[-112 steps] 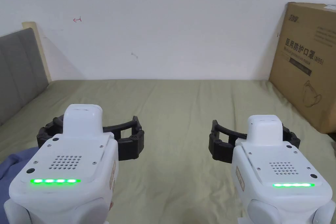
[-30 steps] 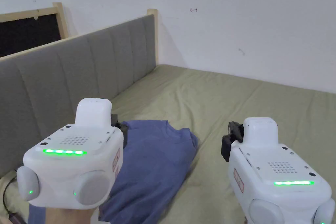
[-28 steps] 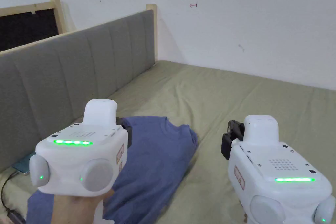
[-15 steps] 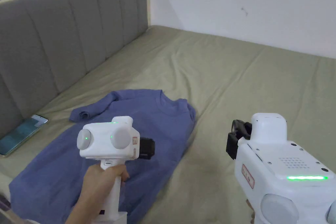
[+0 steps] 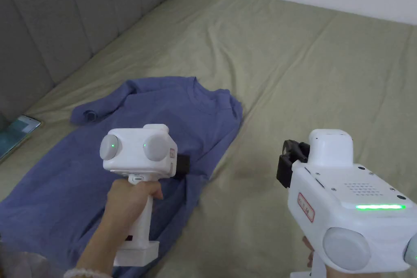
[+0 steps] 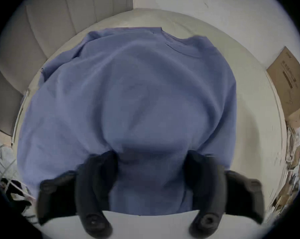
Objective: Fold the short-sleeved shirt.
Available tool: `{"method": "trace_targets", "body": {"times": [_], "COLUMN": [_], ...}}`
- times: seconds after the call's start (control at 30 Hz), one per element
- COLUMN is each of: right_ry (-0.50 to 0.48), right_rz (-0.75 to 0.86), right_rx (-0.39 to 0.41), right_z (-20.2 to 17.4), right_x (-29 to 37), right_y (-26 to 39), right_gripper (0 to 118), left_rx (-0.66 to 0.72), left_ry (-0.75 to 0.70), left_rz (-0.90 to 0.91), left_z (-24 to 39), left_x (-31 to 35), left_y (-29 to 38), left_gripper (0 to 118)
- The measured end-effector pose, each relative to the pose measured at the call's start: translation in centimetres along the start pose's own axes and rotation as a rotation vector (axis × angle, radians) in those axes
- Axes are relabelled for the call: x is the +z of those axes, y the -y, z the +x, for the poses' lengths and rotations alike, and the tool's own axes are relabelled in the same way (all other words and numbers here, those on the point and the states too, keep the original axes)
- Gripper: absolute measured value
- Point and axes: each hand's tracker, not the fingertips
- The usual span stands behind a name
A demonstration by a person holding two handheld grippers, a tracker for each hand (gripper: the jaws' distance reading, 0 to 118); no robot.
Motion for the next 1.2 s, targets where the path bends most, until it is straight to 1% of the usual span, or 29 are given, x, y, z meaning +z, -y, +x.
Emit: {"method": "trace_targets", "body": {"times": [0.03,0.07,0.1,0.13,0.2,0.27,0.4,0.5,0.57,0.67,0.8,0.9,1.03,1.13,1.2], "right_ry": [0.004,0.011,0.010,0.009,0.015,0.030,0.050,0.071,0.092,0.118,0.185,0.239,0.348,0.431,0.490], "right_rz": [-0.003,-0.003,-0.004,-0.006,-0.003,-0.002,0.018,0.041,0.062,0.106,0.158,0.203,0.260,0.291,0.298], "right_rx": [-0.008,-0.019,-0.033,-0.044,-0.049,-0.050,-0.064,-0.079,-0.100,-0.128,-0.145,-0.173,-0.194,-0.230,-0.257], "right_z": [0.2,0.5,0.8,1.1,1.5,2.0,3.1,4.3,5.1,6.8,9.3,11.6,15.1,17.7,19.4], "right_x": [0.0,0.1,0.2,0.4,0.8,1.3,3.0,4.5,5.8,8.2,11.6,14.6,19.1,22.3,24.2], "right_y": [0.0,0.1,0.1,0.0,0.1,0.0,-0.3,-0.6,-1.0,-1.5,-2.0,-2.2,-2.1,-1.5,-0.8], "right_gripper": [0,0,0,0,0,0,0,0,0,0,0,0,0,0,0], "left_rx": [0.030,0.057,0.051,0.048,0.053,0.096,0.099,0.086,0.044,-0.011,-0.135,-0.285,-0.446,-0.548,-0.612], "left_ry": [-0.003,-0.008,-0.058,-0.013,-0.005,0.007,0.031,0.070,0.087,0.155,0.293,0.404,0.589,0.714,0.748], "left_rz": [0.000,0.003,-0.002,-0.018,-0.023,-0.021,-0.017,0.043,0.089,0.182,0.289,0.373,0.413,0.398,0.356], "left_z": [-0.4,-0.7,-0.9,-0.8,-0.6,-0.7,-0.2,0.9,1.6,5.1,11.3,18.0,25.6,29.8,32.5], "left_x": [0.3,0.3,-0.1,0.2,0.4,1.2,3.5,6.8,8.4,13.3,19.4,24.9,29.7,30.6,29.4], "left_y": [-0.4,-0.8,-0.9,-0.7,-0.3,-0.5,-0.9,-1.6,-2.9,-3.9,-4.8,-4.3,-2.1,0.4,2.3], "left_gripper": [39,13,6,6,6,6,6,6,6,6,6,6,6,6,6]}}
